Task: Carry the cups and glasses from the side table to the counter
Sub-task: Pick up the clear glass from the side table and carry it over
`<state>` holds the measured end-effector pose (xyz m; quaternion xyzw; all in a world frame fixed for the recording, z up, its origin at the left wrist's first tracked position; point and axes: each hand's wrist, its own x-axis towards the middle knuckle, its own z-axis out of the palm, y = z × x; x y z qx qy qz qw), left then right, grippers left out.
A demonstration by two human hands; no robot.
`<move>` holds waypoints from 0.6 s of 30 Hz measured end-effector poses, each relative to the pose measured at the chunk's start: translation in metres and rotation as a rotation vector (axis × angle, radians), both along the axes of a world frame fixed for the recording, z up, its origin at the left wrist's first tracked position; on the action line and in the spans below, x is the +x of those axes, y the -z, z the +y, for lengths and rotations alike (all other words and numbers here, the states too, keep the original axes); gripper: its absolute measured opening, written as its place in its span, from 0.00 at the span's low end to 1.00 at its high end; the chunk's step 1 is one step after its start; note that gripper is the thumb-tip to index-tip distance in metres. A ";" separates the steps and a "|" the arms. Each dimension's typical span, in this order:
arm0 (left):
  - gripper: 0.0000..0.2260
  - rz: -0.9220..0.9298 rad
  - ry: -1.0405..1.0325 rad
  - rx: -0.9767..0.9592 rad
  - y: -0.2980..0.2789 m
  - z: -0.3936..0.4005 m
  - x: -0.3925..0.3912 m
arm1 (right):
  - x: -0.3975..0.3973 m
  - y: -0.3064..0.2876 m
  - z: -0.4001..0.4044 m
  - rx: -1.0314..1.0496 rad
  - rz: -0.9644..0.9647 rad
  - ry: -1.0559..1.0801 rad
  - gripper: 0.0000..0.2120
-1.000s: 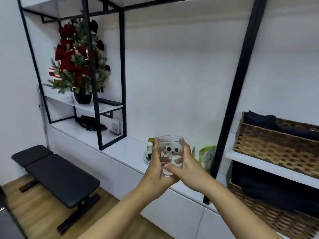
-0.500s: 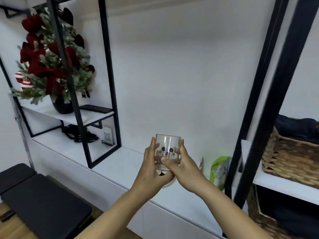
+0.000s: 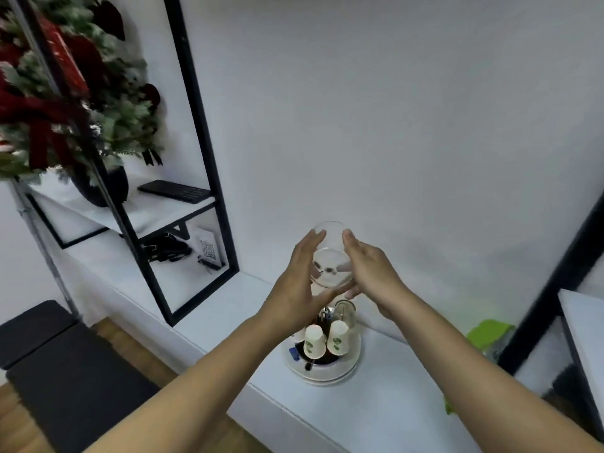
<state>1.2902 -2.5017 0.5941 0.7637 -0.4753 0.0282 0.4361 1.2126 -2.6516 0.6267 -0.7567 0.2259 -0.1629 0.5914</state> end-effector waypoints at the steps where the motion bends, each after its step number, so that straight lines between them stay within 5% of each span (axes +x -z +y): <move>1: 0.42 0.017 -0.018 0.009 0.002 -0.008 0.013 | 0.012 0.000 -0.008 -0.054 0.031 -0.016 0.40; 4: 0.40 0.116 -0.059 -0.013 0.009 -0.024 0.049 | 0.041 0.002 -0.023 -0.176 0.123 -0.084 0.45; 18: 0.33 0.381 0.051 0.226 0.091 -0.103 0.203 | 0.167 0.094 -0.083 -0.332 0.357 0.056 0.23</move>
